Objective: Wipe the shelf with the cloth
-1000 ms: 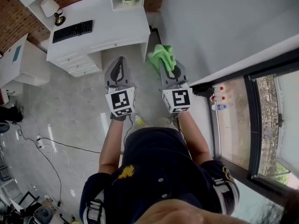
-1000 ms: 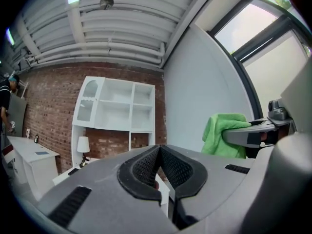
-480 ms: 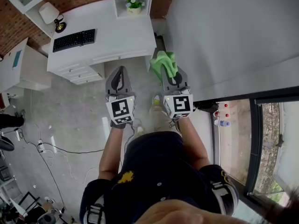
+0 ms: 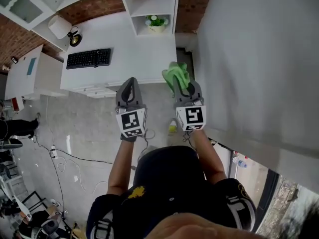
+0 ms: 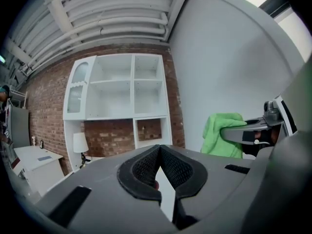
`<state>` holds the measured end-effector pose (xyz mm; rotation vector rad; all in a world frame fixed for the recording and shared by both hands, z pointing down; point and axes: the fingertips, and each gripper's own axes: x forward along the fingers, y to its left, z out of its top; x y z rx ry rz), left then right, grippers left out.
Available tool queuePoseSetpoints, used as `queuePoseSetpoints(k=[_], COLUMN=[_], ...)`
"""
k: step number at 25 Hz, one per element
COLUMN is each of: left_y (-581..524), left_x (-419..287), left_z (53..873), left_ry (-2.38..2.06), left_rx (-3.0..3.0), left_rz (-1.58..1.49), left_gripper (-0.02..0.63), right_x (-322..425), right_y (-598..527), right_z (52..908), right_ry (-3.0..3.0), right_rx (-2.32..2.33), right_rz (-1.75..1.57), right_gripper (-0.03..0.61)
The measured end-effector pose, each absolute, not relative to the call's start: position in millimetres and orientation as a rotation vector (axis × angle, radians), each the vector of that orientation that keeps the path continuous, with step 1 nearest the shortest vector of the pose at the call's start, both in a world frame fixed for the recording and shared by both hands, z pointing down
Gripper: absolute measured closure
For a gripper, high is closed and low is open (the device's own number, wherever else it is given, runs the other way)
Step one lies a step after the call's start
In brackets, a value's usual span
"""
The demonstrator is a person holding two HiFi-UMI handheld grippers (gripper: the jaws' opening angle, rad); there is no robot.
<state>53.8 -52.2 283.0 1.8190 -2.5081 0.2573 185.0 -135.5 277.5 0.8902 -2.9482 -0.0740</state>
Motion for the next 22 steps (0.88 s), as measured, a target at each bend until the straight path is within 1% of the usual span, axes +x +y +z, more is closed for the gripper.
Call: queuePoseSetpoints(k=[4,6,9,12,15,18,22], left_y=[-104.9,-128.4,-159.4,-184.9,-213.4,-235.9,-263.6], left_x=[48.1,30.8,-10.2,-43.4,-73.4,-101.4,-125.3], left_z=[302.9,312.8,321.3,331.6,341.6,356.2,380.9], left_ry=[-2.535,-2.551,-2.575,-2.594,-2.607,-2.585,-2.565], left_rx=[1.768,1.740,1.726,1.746,1.794,1.841,1.859], left_rz=[0.289,0.315,0.348,0.347,0.315,0.299,0.279], left_gripper=[0.598,0.598,0.598,0.598,0.598,0.598,0.598], right_x=[185.9,164.6,110.9,55.9,-4.8,-68.8,-136.5], right_y=[-207.8,-239.5,-280.2,-313.0,-347.2,-384.4,-436.0], right_z=[304.7,312.9,308.5,297.3,288.6,295.3,312.1], right_ry=[-2.937,-2.934,-2.952,-2.967,-2.927,-2.805,-2.629], right_rx=[0.875,0.831,0.768,0.728,0.698,0.640,0.575], right_rz=[-0.042,-0.072,-0.191,-0.381,-0.641,-0.899,-1.154], right_gripper=[0.532,0.532,0.532,0.532,0.532,0.532,0.532])
